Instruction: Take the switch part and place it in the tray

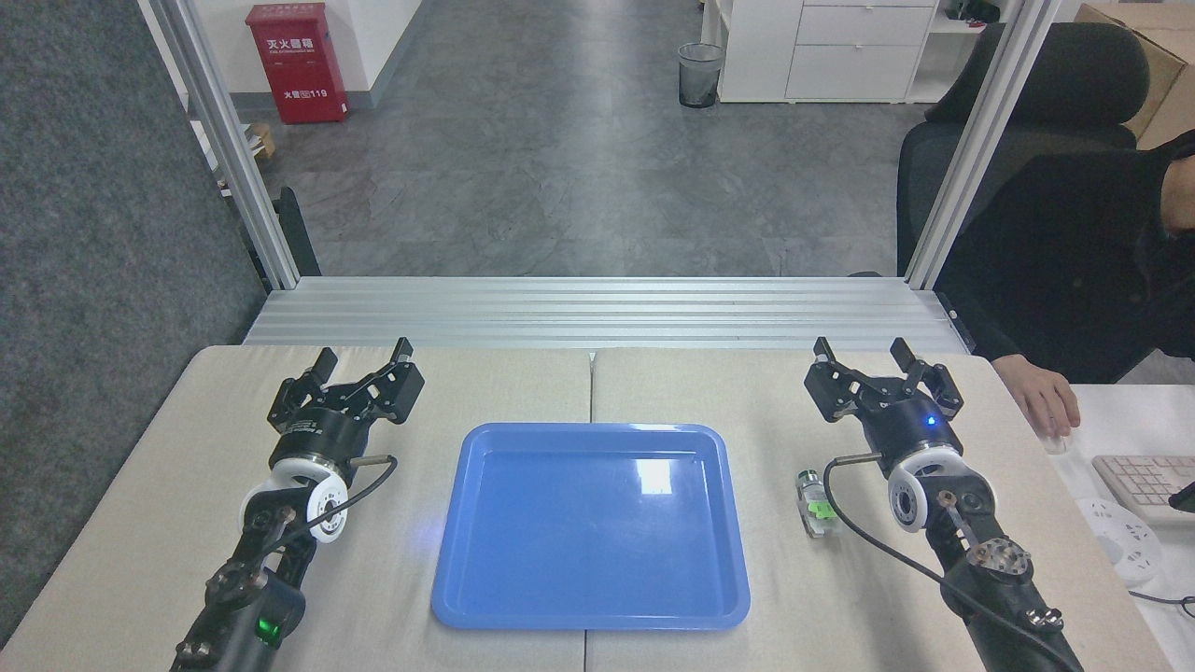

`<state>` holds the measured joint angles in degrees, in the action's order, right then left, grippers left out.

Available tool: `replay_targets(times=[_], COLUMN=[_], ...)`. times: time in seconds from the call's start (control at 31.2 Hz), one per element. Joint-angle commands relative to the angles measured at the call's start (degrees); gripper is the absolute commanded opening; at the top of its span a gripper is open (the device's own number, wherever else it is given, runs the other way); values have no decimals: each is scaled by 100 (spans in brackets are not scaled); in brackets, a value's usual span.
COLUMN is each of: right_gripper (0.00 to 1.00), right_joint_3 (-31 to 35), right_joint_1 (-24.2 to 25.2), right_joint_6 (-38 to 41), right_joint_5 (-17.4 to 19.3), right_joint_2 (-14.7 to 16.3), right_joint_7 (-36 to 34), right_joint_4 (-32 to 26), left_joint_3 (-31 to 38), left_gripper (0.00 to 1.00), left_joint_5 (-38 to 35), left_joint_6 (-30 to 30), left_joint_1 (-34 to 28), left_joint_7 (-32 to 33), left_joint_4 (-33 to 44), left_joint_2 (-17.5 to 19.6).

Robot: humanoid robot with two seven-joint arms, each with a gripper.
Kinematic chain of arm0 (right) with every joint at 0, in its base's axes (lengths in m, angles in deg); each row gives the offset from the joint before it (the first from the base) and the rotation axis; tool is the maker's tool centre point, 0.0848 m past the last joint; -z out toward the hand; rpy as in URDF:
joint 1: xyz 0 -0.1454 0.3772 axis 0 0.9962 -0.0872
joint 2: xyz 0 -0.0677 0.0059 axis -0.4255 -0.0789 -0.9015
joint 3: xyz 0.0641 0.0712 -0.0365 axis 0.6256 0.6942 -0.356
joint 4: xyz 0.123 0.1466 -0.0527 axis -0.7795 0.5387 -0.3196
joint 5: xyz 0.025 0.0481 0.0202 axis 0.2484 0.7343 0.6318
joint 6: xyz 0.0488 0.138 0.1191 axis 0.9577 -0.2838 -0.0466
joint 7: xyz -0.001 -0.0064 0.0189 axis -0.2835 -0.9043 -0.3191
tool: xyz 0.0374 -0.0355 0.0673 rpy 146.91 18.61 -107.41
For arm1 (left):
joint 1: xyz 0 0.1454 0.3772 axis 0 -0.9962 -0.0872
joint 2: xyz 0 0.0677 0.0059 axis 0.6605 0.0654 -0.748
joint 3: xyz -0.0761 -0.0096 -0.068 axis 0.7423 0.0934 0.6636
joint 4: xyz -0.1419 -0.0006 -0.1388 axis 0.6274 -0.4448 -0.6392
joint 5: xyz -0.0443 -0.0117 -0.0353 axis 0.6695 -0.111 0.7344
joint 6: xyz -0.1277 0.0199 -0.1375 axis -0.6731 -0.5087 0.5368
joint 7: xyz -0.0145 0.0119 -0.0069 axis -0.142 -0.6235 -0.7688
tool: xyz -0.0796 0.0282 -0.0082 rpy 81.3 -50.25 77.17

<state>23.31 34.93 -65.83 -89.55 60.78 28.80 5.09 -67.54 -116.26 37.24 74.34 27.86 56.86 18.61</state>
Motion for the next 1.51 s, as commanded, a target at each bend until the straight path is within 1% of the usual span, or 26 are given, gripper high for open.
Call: replay_targets(times=[0.0,1.47], right_gripper=[98,98], right_joint_3=[-1,17], right_joint_1=[-8,80], right_joint_6=[4,-5], right_joint_5=[-4,-12], right_joint_2=[8,-1], right_joint_7=[-3,-3], right_joint_4=[0,0], left_joint_3=[2,-7], left_gripper=[100,100], left_joint_5=[0,0], left_joint_6=[1,1], left_joint_1=[8,-1], left_joint_7=[-4,-4], left_joint_4=[0,0], left_joint_2=[0,0])
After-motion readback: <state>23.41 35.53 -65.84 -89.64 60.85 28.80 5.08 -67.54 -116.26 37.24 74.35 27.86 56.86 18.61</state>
